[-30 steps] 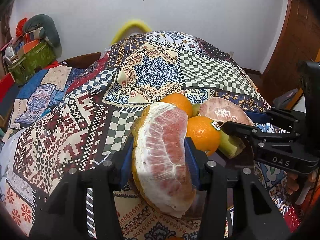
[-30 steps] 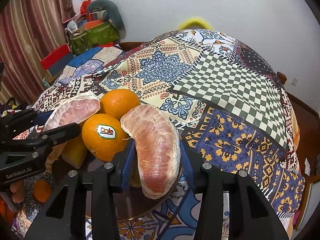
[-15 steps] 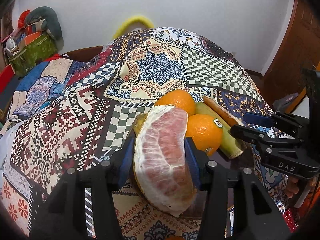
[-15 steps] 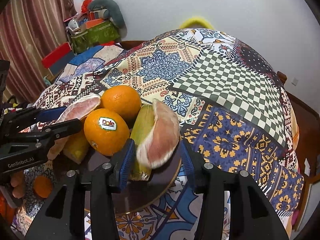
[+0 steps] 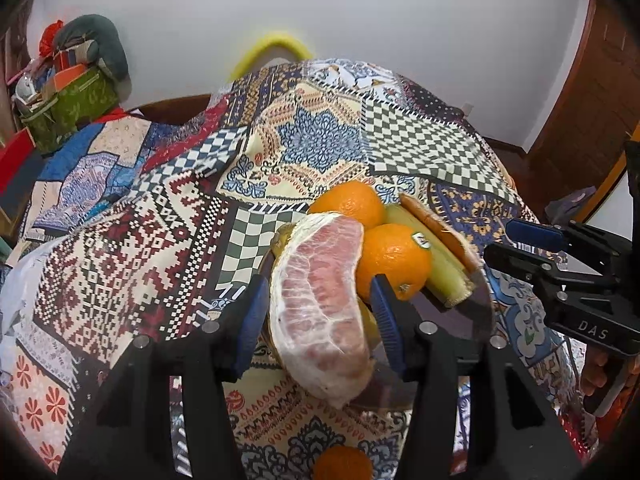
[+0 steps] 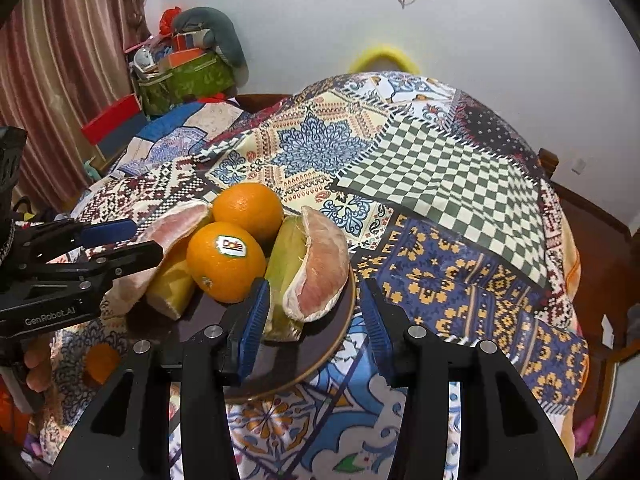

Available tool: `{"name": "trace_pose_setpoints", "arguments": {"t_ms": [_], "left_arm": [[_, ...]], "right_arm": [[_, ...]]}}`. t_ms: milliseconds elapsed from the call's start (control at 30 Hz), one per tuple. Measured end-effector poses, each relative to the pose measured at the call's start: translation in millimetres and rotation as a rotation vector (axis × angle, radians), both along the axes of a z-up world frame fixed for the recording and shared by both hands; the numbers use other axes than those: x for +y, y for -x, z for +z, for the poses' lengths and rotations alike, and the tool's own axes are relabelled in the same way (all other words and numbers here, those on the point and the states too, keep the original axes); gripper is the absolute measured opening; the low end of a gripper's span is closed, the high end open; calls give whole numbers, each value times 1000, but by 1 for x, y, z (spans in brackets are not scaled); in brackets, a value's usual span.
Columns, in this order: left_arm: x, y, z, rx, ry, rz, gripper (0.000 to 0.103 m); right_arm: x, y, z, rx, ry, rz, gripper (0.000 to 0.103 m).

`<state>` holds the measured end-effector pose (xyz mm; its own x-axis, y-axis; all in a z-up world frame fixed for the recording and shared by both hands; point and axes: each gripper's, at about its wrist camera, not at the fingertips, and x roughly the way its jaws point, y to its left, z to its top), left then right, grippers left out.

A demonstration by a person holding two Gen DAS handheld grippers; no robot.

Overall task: Organize fruits
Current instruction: 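Carry both pomelo segments to the dark plate and release them beside the oranges, then grasp a small mandarin with the left tool while the right tool grasps another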

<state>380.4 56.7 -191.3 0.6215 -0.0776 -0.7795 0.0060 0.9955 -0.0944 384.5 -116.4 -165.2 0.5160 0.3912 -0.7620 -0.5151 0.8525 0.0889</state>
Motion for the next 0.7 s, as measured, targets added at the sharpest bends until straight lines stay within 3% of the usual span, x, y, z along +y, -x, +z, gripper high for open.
{"name": "trace_pose_setpoints", "arguments": {"t_ms": [533,700], "left_arm": [[-5,67,62,-112,-34,3,53],[-7,92,74,-131,-46,1,53]], "right_arm": [[-10,57,52,-87,-47,-14,44],[-15,80,63,-110,-64,-25,54]]}}
